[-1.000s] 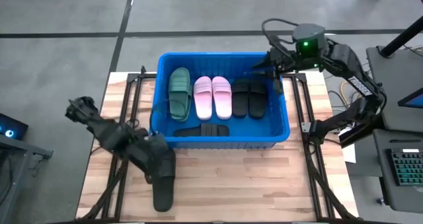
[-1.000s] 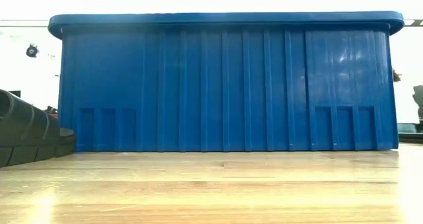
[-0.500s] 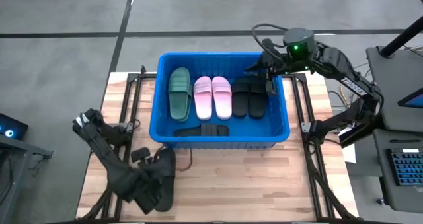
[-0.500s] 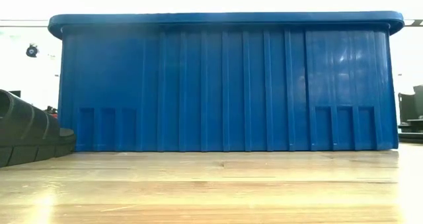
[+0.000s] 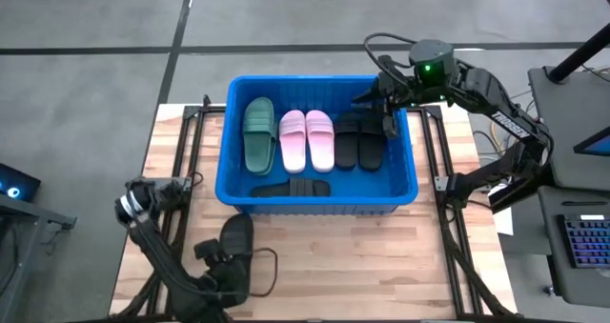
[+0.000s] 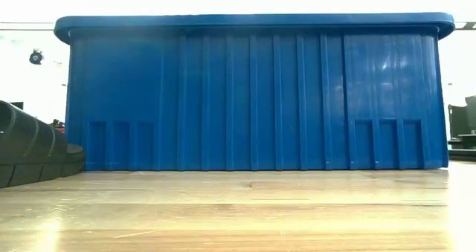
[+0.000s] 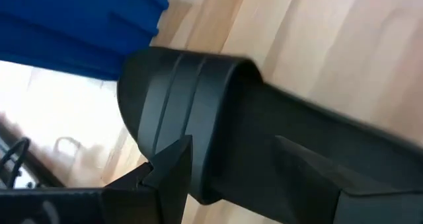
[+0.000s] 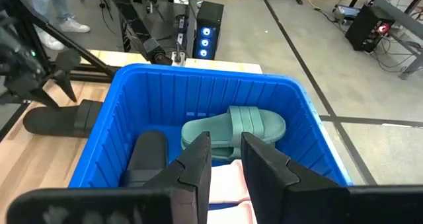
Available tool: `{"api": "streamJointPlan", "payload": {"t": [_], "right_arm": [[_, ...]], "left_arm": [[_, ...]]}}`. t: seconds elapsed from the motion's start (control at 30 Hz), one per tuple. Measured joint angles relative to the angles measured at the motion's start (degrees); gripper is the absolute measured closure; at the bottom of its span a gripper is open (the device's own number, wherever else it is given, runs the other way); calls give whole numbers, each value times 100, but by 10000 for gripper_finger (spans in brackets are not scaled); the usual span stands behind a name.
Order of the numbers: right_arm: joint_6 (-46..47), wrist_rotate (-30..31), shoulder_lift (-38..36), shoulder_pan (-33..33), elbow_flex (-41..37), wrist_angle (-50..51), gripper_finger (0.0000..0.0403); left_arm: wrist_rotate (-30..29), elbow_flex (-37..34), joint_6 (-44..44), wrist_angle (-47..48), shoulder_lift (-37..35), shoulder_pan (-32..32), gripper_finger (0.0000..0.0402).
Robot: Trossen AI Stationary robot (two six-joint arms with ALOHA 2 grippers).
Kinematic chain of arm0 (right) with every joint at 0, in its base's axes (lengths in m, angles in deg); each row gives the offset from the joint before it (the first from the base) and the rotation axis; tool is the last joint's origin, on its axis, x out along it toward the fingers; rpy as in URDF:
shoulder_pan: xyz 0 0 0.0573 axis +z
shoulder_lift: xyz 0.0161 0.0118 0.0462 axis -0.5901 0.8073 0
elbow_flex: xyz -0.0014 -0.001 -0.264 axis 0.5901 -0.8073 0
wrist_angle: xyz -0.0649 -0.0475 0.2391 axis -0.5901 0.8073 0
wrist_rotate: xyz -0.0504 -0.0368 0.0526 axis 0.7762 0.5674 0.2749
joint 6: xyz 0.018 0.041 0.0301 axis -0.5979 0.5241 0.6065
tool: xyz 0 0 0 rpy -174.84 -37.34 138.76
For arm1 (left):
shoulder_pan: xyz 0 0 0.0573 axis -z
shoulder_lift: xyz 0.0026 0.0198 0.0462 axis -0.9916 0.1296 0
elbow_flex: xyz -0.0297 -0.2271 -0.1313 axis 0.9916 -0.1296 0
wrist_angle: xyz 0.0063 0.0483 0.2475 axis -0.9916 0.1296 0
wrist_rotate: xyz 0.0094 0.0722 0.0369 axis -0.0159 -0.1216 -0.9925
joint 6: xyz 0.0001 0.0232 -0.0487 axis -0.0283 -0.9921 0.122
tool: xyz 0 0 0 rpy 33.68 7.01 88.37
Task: Pick and place slides into bin
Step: Put the black slipper into the blue bin
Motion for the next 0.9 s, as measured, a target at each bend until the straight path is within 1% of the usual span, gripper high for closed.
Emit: {"api": "streamJointPlan", "payload": {"t": [0.23, 0.47, 0.53, 0.63, 0.73, 0.8, 0.9], "right_arm": [[39, 0, -1, 0, 2, -18, 336], [107, 1, -1, 0, 4, -22, 335], [107, 1, -1, 0, 4, -27, 334], [107, 0, 0, 0, 4, -47, 333], [107, 1, 0, 0, 4, -64, 335], [125, 1, 0, 0, 5, -63, 338], [151, 0, -2, 0, 7, -63, 339]], "left_arm": [[45, -7, 47, 166, 579, -62, 210], [42, -48, 638, 823, 838, -91, 210], [37, -137, 642, 741, 852, -92, 210], [19, -322, 595, 328, 845, -113, 210], [22, -427, 601, 331, 845, -151, 211], [22, -466, 605, 365, 843, -217, 219], [21, -473, 605, 532, 827, -301, 250]]}}
